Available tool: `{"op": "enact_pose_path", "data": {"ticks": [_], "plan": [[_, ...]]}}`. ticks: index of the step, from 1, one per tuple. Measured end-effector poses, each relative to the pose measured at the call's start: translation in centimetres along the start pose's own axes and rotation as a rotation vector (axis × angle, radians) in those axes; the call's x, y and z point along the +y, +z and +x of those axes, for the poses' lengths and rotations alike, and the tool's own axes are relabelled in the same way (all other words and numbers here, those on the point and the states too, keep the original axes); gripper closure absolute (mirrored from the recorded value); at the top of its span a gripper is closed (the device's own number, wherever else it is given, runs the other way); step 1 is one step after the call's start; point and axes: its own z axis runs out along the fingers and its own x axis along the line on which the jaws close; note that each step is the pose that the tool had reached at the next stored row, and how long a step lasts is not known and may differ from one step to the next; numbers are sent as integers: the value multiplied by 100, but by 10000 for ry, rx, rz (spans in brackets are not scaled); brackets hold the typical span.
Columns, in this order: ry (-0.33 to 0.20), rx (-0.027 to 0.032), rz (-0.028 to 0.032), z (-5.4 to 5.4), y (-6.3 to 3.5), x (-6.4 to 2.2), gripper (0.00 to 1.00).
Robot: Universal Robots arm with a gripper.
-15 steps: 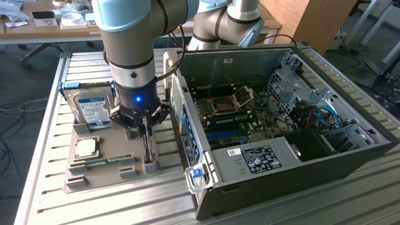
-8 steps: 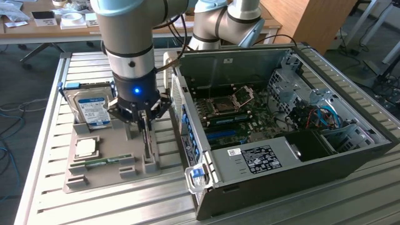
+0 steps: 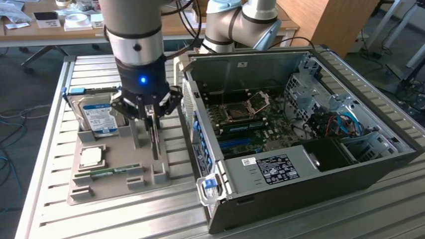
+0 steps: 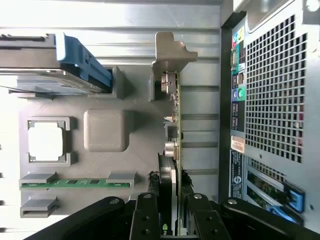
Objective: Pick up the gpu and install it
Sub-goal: 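Pick up the gpu and move the gpu toward the slot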
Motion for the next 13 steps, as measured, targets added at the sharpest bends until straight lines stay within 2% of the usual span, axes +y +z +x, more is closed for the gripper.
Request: {"op": "enact_pose_path", "data": {"ticks": [13], "plan": [[0,0,-1,-18,-591,12,73]]}}
